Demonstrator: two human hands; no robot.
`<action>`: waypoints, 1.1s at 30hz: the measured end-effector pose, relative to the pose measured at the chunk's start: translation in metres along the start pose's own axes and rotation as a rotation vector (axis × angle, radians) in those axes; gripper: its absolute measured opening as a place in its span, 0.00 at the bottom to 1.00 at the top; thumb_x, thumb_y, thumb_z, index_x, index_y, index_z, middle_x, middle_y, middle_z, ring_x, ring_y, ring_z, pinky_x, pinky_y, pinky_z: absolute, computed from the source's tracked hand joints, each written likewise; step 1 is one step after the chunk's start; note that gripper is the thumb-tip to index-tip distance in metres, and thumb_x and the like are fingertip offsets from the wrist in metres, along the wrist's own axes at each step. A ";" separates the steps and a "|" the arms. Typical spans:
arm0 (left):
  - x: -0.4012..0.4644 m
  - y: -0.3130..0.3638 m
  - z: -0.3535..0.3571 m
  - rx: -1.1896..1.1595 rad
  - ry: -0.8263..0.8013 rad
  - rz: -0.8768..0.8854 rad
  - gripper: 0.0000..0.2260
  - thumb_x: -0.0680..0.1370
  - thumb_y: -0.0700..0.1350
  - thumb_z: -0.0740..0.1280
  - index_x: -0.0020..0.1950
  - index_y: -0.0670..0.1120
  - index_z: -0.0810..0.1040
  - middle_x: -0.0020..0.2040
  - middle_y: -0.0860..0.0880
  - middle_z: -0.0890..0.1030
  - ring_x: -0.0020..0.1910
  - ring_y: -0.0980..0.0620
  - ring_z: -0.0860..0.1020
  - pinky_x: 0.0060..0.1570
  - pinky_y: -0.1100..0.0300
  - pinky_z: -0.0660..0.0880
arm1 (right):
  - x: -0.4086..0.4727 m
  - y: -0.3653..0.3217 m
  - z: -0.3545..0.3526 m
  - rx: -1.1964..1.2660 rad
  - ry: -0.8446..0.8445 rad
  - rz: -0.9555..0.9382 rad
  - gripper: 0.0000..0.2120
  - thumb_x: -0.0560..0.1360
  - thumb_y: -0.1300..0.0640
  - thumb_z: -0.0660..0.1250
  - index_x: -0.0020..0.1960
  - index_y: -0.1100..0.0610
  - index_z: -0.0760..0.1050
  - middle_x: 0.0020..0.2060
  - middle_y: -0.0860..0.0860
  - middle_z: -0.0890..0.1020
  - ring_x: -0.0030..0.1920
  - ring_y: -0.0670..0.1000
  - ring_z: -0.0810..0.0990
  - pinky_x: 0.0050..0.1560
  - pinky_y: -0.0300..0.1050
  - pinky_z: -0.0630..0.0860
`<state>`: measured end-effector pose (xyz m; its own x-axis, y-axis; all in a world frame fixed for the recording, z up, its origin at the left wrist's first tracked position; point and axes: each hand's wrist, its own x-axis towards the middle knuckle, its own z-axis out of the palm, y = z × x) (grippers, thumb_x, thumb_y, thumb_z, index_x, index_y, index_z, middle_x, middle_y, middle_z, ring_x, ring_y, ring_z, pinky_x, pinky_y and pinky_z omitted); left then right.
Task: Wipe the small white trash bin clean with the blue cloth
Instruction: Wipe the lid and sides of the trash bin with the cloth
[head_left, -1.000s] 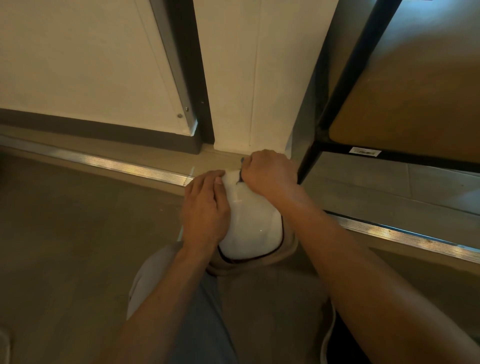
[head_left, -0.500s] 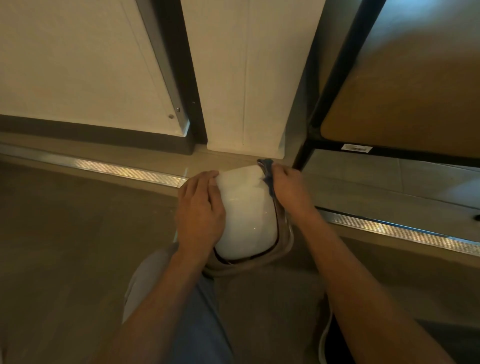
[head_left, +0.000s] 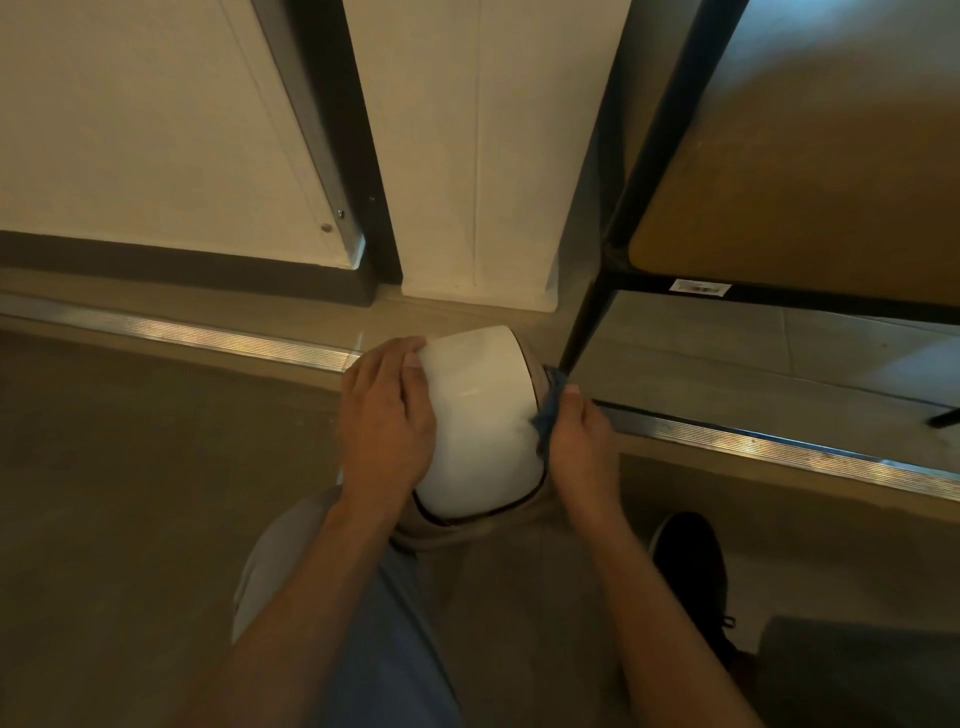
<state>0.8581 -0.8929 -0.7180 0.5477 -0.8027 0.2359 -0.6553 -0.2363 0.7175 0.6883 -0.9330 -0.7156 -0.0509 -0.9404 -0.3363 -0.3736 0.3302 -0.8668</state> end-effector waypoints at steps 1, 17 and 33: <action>0.000 0.000 0.000 -0.004 -0.005 -0.002 0.17 0.85 0.49 0.54 0.66 0.48 0.79 0.63 0.49 0.79 0.64 0.50 0.73 0.64 0.62 0.65 | 0.016 -0.015 -0.001 0.011 -0.091 0.062 0.15 0.85 0.46 0.52 0.47 0.49 0.73 0.42 0.45 0.76 0.45 0.44 0.74 0.50 0.44 0.71; 0.003 -0.005 0.001 -0.024 -0.025 0.009 0.19 0.85 0.51 0.52 0.66 0.48 0.78 0.63 0.49 0.79 0.65 0.49 0.74 0.66 0.58 0.68 | -0.002 0.043 -0.024 0.113 -0.141 0.104 0.12 0.83 0.52 0.60 0.61 0.54 0.79 0.45 0.45 0.82 0.45 0.39 0.79 0.38 0.24 0.72; 0.004 -0.003 0.002 0.030 0.001 0.007 0.17 0.85 0.49 0.53 0.65 0.48 0.79 0.62 0.50 0.80 0.64 0.50 0.74 0.64 0.64 0.65 | 0.029 0.038 -0.009 0.131 -0.199 0.113 0.19 0.82 0.43 0.59 0.66 0.51 0.77 0.58 0.50 0.82 0.58 0.49 0.79 0.60 0.44 0.76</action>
<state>0.8609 -0.8962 -0.7201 0.5439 -0.8036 0.2417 -0.6741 -0.2469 0.6962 0.6638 -0.9482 -0.7549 0.1028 -0.8666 -0.4882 -0.2520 0.4521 -0.8556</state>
